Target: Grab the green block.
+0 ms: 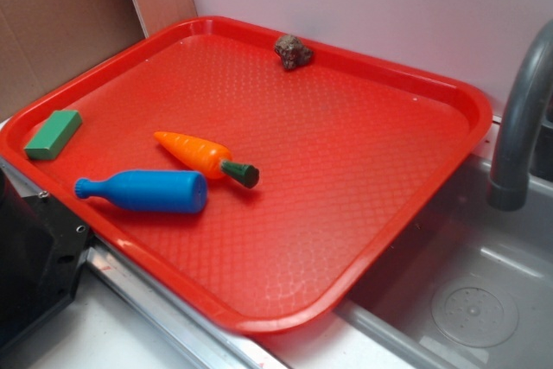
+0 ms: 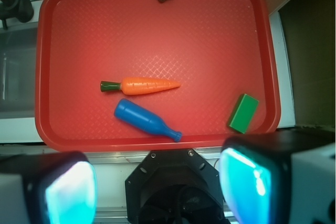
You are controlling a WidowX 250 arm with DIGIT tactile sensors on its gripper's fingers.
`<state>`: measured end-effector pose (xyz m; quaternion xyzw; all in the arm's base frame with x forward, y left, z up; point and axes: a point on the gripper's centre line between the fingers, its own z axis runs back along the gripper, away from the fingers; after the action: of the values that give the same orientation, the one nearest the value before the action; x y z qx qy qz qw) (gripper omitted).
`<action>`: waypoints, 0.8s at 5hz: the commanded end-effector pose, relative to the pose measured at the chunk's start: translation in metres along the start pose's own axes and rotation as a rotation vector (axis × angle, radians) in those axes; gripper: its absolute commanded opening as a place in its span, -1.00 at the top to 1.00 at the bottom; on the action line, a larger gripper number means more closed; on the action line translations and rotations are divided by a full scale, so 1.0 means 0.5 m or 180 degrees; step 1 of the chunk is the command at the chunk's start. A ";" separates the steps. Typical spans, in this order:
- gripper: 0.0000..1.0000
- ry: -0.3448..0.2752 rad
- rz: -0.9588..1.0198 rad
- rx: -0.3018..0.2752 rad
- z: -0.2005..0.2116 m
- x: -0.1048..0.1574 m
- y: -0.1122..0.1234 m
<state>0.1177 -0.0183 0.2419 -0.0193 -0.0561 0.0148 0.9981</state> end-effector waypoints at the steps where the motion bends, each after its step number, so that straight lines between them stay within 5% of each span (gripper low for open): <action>1: -1.00 0.0000 0.0000 0.0000 0.000 0.000 0.000; 2: -1.00 0.0293 0.0593 0.0194 -0.089 -0.017 0.104; 4: -1.00 0.0207 0.1445 0.0209 -0.215 -0.051 0.284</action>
<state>0.1048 0.1151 0.1188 -0.0124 -0.0041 0.2400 0.9707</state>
